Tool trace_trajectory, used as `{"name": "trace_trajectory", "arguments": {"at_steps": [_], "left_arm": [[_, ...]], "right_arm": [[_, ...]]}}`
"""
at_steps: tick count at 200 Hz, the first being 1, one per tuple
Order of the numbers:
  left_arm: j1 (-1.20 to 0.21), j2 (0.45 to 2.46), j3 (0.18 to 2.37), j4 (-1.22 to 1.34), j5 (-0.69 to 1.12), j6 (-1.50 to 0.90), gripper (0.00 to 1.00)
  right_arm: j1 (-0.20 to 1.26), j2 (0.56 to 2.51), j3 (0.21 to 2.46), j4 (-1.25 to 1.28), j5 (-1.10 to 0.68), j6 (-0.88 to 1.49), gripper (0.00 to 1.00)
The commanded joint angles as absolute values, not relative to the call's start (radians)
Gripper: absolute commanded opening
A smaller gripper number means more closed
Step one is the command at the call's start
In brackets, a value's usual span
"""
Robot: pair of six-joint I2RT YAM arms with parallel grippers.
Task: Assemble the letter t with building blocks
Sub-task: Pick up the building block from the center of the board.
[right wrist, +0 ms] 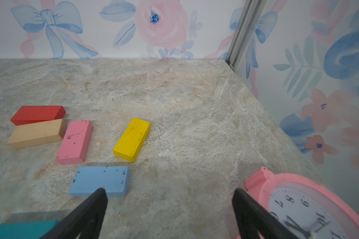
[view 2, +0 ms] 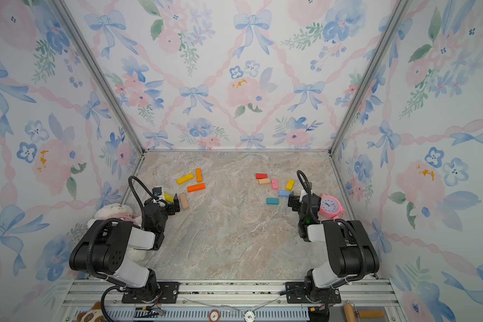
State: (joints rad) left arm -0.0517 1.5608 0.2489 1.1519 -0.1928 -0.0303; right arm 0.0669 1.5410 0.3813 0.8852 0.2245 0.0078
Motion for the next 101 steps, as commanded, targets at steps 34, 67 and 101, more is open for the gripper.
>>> {"name": "trace_trajectory", "arguments": {"at_steps": [34,67,101], "left_arm": [[-0.046,1.549,0.252,1.157,-0.182,-0.043,0.98],[-0.045,1.549,0.251,1.158,-0.180,-0.045,0.98],[-0.065,1.473,0.275,1.068,-0.199,-0.020,0.98]], "right_arm": [[0.065,1.540,0.389,0.894,0.212,0.012,0.96],[0.075,1.513,0.397,0.868,0.256,0.017,0.96],[0.090,1.338,0.483,0.549,0.305,0.039,0.96]]}}
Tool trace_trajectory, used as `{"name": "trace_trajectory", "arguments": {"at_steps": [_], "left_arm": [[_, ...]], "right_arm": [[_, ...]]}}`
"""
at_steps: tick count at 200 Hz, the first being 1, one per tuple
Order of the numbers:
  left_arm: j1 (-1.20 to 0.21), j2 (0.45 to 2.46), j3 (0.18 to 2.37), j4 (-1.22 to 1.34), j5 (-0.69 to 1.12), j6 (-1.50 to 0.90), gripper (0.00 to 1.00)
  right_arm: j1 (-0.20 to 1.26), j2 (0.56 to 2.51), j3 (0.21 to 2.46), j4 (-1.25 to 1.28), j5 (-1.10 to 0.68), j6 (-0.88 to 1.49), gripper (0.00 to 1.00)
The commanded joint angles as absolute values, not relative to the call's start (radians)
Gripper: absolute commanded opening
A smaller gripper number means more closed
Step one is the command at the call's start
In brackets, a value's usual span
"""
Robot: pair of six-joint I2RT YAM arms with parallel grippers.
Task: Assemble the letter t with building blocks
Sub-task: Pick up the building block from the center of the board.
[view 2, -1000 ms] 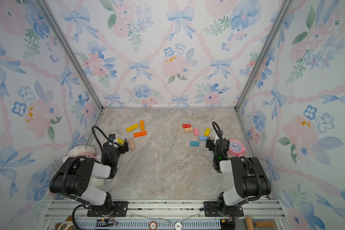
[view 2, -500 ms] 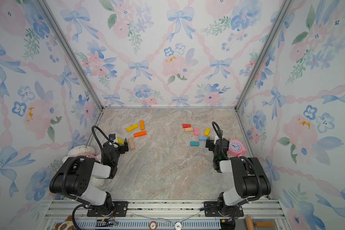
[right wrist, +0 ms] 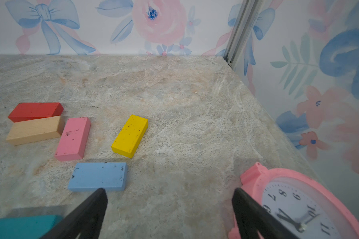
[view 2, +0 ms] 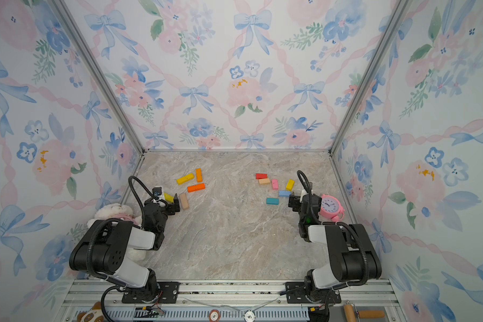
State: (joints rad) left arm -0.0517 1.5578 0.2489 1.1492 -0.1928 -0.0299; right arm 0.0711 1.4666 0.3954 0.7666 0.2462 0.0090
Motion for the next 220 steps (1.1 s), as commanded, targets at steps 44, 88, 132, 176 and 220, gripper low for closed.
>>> {"name": "trace_trajectory", "arguments": {"at_steps": [44,88,132,176,220], "left_arm": [[-0.197,1.177,0.397,0.745,-0.379,-0.023,0.98],[-0.192,1.011,0.682,0.231,-0.300,-0.239,0.98],[-0.121,1.122,1.004,-0.252,-0.091,-0.389,0.98],[-0.116,1.322,1.098,-0.455,-0.020,-0.371,0.96],[-0.111,1.451,1.125,-0.504,0.031,-0.384,0.82]], "right_arm": [[0.138,1.028,0.587,0.150,0.275,0.117,0.96],[0.156,0.916,0.786,-0.267,0.190,0.212,0.96],[0.283,0.967,0.958,-0.536,0.120,0.197,0.96],[0.472,1.051,1.035,-0.593,0.192,0.176,0.96],[0.518,1.105,1.023,-0.551,0.176,0.214,0.96]]}}
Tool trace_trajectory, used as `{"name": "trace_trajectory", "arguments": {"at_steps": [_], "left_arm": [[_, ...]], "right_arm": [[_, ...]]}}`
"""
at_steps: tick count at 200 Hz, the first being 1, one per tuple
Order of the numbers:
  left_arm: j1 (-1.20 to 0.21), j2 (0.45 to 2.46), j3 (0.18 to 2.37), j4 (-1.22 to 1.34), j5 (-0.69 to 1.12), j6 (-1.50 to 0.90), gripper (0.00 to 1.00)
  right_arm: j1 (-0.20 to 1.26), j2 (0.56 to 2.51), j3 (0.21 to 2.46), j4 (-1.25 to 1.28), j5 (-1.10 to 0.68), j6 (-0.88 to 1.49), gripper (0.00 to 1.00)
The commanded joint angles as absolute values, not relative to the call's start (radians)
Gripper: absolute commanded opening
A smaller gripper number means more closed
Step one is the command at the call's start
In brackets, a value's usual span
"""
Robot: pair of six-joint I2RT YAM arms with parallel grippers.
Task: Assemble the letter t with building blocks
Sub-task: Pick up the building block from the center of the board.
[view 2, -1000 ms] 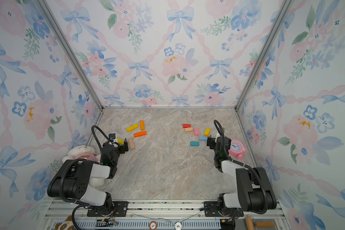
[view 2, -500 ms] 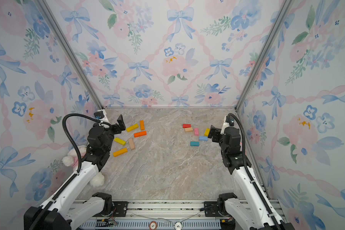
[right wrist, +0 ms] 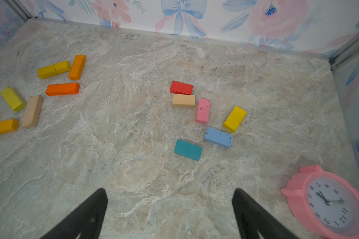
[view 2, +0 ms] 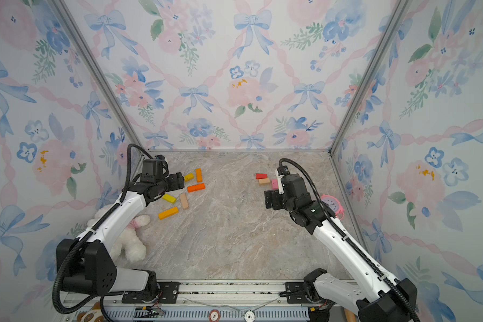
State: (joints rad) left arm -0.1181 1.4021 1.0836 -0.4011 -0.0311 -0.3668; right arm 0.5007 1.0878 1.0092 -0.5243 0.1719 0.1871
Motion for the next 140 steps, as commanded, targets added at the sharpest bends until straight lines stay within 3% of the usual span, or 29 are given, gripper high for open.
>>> {"name": "trace_trajectory", "arguments": {"at_steps": [1,64,140], "left_arm": [[-0.111,1.455,1.125,-0.505,0.032,-0.385,0.82],[-0.112,1.683,1.146,-0.523,0.090,-0.420,0.66],[-0.125,1.774,1.150,-0.520,0.009,-0.432,0.60]], "right_arm": [[0.520,1.106,1.023,-0.549,0.176,0.213,0.96],[0.538,1.104,0.962,-0.498,0.151,0.244,0.96],[0.564,1.142,0.941,-0.479,0.157,0.265,0.96]]}}
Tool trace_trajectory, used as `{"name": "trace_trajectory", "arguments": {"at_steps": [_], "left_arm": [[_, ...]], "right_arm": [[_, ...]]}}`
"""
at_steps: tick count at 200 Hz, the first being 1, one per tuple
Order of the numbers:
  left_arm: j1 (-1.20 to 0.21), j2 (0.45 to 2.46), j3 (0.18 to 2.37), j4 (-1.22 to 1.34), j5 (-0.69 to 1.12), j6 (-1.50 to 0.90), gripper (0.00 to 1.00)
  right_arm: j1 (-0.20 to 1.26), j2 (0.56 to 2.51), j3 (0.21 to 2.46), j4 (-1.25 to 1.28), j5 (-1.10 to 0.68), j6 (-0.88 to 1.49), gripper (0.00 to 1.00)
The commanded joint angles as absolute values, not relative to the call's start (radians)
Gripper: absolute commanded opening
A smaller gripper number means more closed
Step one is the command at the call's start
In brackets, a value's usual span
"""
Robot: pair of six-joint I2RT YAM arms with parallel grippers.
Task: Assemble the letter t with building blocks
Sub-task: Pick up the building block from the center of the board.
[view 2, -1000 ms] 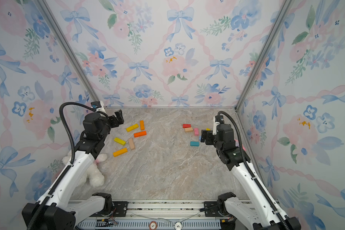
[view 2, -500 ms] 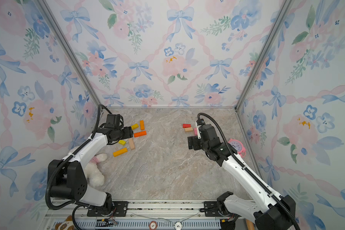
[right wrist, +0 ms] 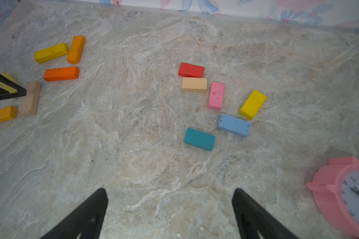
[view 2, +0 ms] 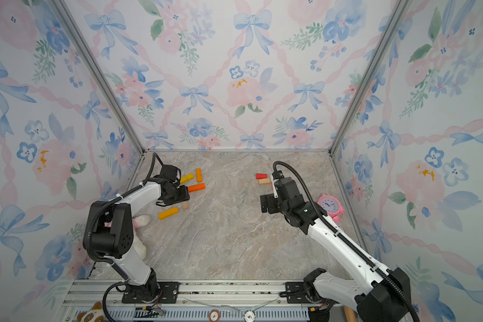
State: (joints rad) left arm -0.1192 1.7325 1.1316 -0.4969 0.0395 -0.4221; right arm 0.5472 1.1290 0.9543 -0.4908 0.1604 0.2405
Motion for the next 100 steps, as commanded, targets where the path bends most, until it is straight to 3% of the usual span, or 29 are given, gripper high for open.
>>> {"name": "trace_trajectory", "arguments": {"at_steps": [1,100], "left_arm": [[-0.125,1.775,1.150,-0.520,0.009,-0.432,0.60],[-0.154,1.856,1.219,-0.532,-0.032,-0.414,0.51]], "right_arm": [[0.565,1.142,0.941,-0.477,0.156,0.265,0.96],[0.601,1.159,0.941,-0.467,0.176,0.271,0.96]]}}
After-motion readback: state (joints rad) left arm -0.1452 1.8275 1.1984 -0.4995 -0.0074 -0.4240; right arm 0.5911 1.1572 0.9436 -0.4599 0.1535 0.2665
